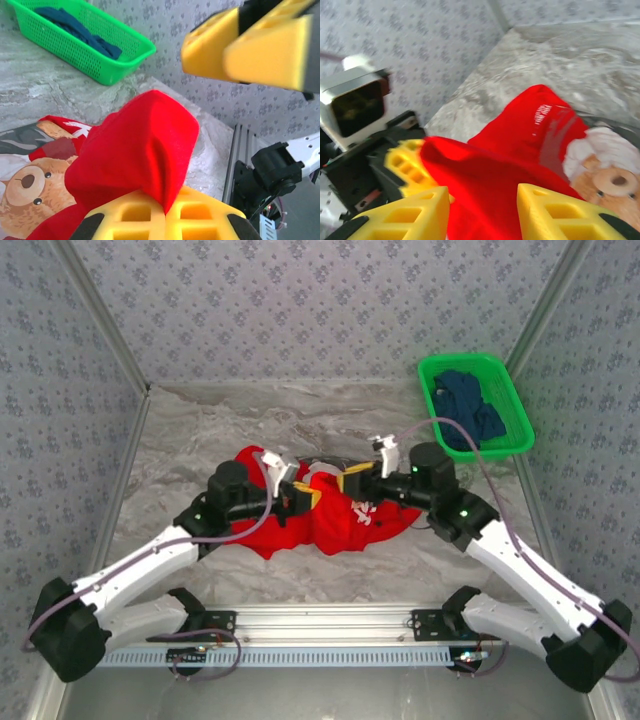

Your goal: Fold the inside-out t-shirt

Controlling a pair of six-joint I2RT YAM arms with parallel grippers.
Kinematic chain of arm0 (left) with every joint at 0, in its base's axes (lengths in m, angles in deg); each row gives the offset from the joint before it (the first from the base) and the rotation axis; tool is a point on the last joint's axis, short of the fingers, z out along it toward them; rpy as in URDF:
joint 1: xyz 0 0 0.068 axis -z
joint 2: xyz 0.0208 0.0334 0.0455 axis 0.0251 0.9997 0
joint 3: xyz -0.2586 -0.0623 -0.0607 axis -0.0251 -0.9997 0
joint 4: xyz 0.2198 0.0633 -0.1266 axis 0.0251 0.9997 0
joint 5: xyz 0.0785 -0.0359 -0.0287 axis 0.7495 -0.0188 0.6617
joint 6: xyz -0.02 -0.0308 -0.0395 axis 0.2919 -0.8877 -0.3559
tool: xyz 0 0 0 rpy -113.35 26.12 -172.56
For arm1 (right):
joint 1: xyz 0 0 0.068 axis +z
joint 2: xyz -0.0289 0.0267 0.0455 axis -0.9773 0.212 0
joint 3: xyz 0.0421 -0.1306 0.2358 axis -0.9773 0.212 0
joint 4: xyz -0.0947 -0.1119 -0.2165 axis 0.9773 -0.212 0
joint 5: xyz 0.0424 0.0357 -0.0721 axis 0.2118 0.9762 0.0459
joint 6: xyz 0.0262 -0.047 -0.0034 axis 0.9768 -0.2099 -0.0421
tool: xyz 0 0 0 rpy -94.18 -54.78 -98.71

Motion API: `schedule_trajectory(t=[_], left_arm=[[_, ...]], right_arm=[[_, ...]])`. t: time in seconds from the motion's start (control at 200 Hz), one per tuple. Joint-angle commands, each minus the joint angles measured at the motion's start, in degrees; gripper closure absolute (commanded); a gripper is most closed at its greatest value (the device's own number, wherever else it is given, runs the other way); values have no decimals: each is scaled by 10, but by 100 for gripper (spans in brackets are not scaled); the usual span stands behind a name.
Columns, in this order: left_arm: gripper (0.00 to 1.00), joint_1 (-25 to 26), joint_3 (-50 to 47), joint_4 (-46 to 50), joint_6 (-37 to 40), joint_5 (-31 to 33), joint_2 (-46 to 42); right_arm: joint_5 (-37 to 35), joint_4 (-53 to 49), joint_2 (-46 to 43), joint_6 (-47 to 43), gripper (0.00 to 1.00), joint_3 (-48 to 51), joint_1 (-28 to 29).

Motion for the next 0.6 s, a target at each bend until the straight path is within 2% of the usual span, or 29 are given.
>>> schedule_trajectory(t=[0.0, 0.095, 0.195, 0.39, 0.495, 0.6], left_arm=[[100, -8, -30, -80, -8, -44, -25], [100, -8, -35, -80, 2, -52, -26], [100, -8, -38, -70, 15, -52, -32], [100, -8, -37, -49, 26, -46, -39], [100, -8, -37, -40, 31, -41, -41], [100, -7, -41, -35, 33, -36, -42]], right_arm=[[-22, -73, -5, 51, 55, 49, -35], [12, -27, 22, 100, 53, 90, -51], [47, 63, 57, 148, 44, 114, -51], [82, 144, 120, 206, 41, 126, -52], [108, 236, 148, 249, 42, 144, -51], [120, 295, 161, 271, 50, 153, -48]])
